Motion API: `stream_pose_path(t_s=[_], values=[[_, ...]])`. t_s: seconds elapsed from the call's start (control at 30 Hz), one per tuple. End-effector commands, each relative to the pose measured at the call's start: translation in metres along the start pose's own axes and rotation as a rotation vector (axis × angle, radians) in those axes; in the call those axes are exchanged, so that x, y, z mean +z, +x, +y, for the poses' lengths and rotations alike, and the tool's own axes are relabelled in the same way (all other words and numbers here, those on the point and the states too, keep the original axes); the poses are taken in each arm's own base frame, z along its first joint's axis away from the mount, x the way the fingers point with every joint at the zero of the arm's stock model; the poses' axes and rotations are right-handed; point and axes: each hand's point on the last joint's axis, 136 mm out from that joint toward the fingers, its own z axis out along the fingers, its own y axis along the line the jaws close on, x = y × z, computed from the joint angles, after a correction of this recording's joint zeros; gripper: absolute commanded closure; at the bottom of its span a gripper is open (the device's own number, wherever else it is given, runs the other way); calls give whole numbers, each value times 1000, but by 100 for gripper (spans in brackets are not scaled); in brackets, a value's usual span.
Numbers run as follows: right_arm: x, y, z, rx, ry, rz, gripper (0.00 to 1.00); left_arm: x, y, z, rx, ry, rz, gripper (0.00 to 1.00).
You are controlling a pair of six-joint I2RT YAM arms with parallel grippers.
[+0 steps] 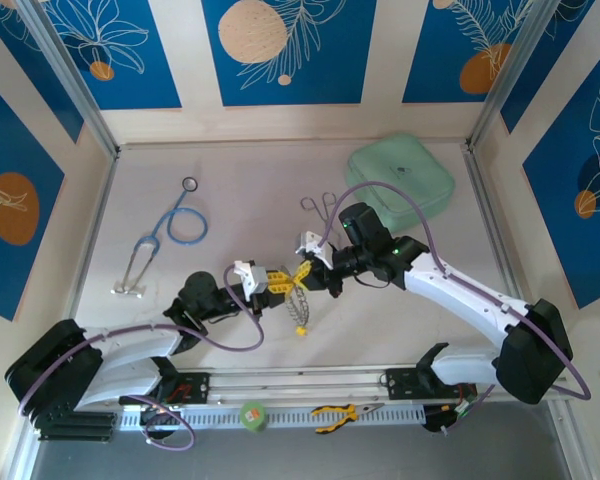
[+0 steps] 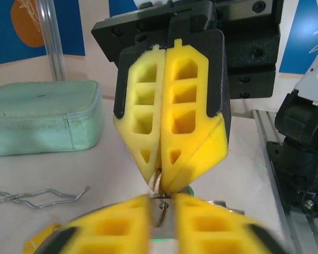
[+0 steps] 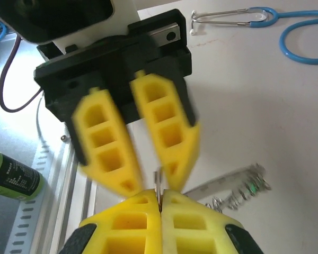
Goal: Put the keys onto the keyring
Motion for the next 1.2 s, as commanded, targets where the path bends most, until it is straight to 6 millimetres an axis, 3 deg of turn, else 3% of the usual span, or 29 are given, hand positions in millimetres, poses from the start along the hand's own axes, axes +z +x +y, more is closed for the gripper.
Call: stream_pose_path(t_s=[0.0,0.13,0.27,0.83,1.03,1.07,1.17], values=[[-1,0,4,-31,-25,25,100,-1,-11,2,45,-15,-19,68],[-2,9,2,-77,4,128,100,-3,10,0,92,-5,133,68],[0,11,3,-110,-3,181,100,-7,16,-1,140,8,195,73],[18,12,16,-224,-57,304,100,-1,10,-6,181,61,210,84],[17,8,14,-204,-44,293,100,-1,8,-6,192,61,203,100],[14,4,12,-182,-33,263,96,-1,7,-6,194,58,197,100],[-2,-7,6,-78,1,145,69,-2,6,-3,185,31,166,100]])
